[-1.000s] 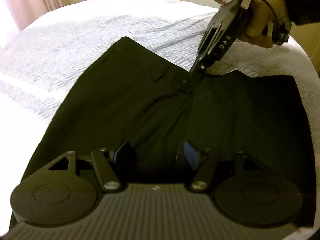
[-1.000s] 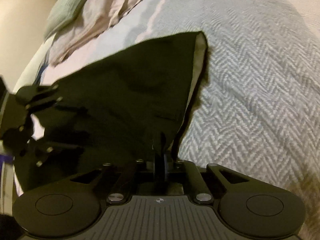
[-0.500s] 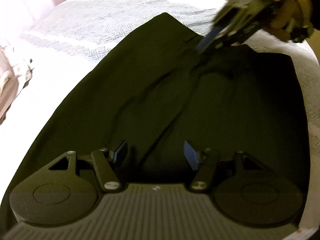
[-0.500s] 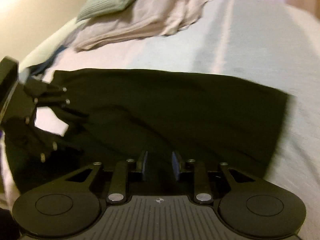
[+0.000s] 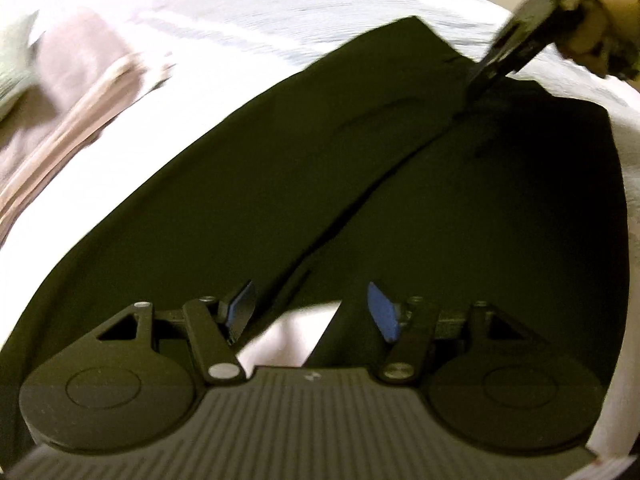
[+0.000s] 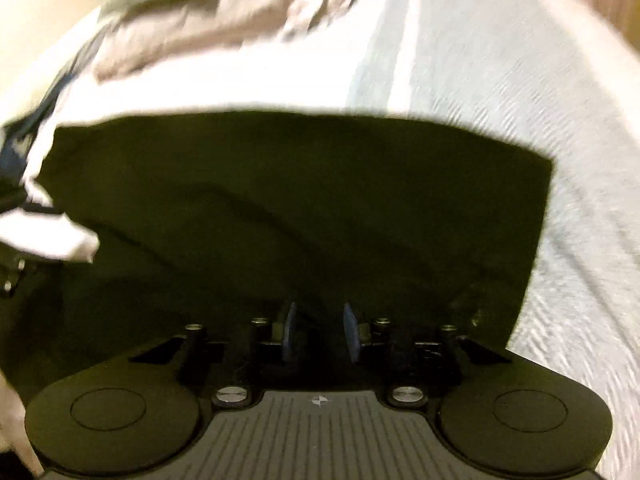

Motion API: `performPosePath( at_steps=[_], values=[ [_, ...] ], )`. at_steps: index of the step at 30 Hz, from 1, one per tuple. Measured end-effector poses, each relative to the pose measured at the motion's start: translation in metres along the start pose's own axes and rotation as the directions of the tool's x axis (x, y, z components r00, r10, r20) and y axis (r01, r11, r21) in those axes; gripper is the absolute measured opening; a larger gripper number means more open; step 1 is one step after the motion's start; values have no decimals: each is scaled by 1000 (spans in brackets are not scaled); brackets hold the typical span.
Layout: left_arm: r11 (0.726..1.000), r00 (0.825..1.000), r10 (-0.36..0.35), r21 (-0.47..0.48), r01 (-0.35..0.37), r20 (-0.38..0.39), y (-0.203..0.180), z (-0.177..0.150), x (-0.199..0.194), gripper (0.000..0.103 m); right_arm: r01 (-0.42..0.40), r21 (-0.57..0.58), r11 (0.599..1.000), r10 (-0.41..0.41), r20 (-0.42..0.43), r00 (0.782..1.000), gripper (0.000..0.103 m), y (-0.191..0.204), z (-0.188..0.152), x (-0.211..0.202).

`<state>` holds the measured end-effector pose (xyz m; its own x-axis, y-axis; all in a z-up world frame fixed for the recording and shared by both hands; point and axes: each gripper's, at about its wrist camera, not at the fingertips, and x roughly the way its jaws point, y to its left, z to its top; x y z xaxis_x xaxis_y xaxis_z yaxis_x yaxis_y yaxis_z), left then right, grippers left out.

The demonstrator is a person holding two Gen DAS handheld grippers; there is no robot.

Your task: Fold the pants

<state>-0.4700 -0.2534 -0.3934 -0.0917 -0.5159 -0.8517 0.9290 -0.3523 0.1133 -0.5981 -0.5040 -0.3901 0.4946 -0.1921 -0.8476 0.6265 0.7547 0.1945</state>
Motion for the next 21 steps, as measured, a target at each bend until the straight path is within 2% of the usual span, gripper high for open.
performPosePath(
  at_steps=[1,3,9,12,17,21],
  values=[
    [1000,1000,13,-20,-13,-4,5,-10,-9,58,7,0,1000,-7,10,1000,45,12,-5,-6],
    [998,999,43,-49,-43,-11,13,-33,-30,58,8,0,1000,-8,14,1000,51,43,-21,-20],
    [985,995,91,-147,-95,-36,34,-110,-87,58,52,86,995,-49,-34,998,52,141,-71,-47],
    [978,993,107,-177,-114,-50,44,-158,-126,58,131,172,976,-121,-65,991,52,185,-86,-55],
    [959,987,129,-242,-150,-98,62,-230,-185,58,220,304,927,-199,-98,975,54,248,-103,-69],
    [935,978,142,-304,-184,-155,73,-280,-227,59,222,328,918,-189,-130,973,61,288,-100,-78]
  ],
)
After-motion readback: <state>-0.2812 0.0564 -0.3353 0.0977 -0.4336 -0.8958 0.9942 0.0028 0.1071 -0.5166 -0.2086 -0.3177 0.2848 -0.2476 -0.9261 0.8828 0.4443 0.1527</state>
